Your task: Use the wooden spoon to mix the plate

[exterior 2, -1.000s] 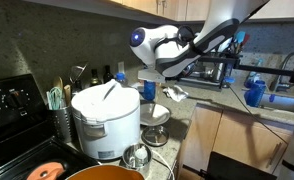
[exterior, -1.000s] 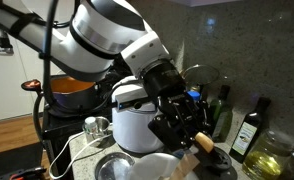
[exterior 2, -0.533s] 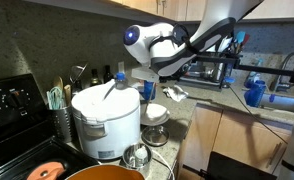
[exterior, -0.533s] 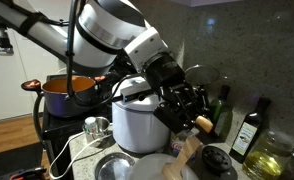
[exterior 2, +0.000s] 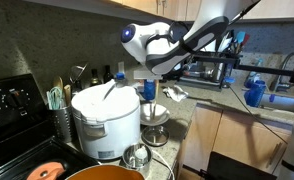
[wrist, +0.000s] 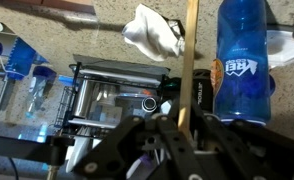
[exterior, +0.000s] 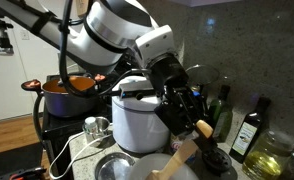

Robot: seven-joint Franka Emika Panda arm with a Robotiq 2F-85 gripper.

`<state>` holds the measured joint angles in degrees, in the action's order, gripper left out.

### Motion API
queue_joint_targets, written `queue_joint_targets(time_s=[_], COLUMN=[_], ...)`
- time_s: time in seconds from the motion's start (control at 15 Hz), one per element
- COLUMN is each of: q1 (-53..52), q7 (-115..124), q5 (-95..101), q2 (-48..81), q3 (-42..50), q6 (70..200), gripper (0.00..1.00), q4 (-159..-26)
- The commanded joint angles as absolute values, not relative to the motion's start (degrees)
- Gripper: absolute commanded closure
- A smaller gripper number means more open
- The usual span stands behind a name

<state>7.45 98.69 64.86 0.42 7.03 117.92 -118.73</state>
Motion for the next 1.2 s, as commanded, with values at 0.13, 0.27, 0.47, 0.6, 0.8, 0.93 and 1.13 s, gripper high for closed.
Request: queue_joint_targets(time_s=[0.13, 0.27, 0.47, 0.6, 0.8, 0.93, 1.13], q1=[5.70, 5.25, 5.18, 5.50, 5.95, 6.39, 7.06], q7=[102.95, 105.87, 111.30, 114.61, 117.30, 115.36, 107.98], q5=[71.08, 73.08, 73.64, 73.04, 72.13, 70.73, 66.71], q2=[4.09, 4.65, 5.42, 6.05, 6.76, 6.74, 6.57], q3=[5.86, 5.60, 5.58, 5.65, 5.80, 5.92, 6.07], q6=[105.15, 104.97, 108.15, 110.77, 115.26, 118.12, 121.71], gripper=[0.97, 0.97, 0.96, 0.96, 0.96, 0.96, 0.96], q4=[-112.77, -112.80, -113.94, -114.48, -114.69, -114.50, -113.81])
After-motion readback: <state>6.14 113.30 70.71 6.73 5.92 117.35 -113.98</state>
